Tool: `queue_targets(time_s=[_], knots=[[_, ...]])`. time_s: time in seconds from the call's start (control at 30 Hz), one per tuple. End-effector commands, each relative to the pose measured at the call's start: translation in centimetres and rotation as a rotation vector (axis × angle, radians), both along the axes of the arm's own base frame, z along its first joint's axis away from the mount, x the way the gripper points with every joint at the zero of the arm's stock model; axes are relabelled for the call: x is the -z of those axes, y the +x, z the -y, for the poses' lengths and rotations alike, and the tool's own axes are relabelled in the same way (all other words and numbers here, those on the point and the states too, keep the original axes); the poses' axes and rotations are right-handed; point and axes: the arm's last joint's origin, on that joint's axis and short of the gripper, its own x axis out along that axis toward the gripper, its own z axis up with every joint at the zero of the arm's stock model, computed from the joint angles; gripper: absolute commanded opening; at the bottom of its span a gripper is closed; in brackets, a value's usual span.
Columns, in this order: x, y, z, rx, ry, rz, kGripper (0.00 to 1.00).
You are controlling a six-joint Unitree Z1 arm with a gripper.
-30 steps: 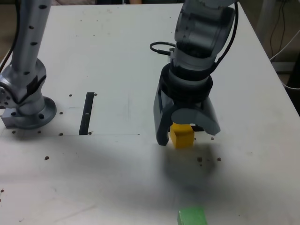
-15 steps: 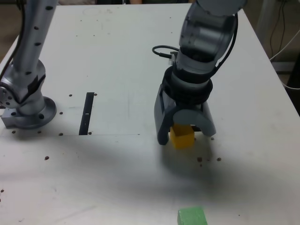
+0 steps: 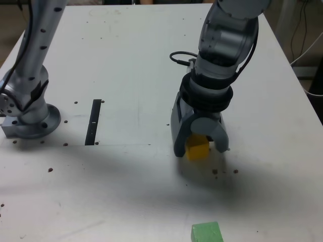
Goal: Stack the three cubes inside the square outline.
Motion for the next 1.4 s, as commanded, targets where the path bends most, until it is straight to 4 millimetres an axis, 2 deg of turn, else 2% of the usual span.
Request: queue_targets(time_s=[0.0,0.23,0.47,0.6,0.7,0.87,0.97,1.1,1.37], knots=[[0.4,0.0,-0.1,-0.001,0.006,-0.006,0.42],[0.5,0.1,-0.1,0.000,0.014,0.009,0.34],[0.1,0.5,0.0,0.015,-0.008,0.049,0.19],[-1.0,0.1,0.0,0.022,-0.019,0.070,0.17],[-2.9,-0.7,-0.3,0.024,-0.012,0.083,0.17],[-6.3,-2.2,-1.6,0.018,0.017,0.124,0.17],[-7.3,-2.6,-2.9,0.014,0.029,0.137,0.17],[-7.4,-2.5,-4.3,0.009,0.042,0.135,0.17],[-6.3,-1.7,-6.6,-0.007,0.060,0.116,0.17]])
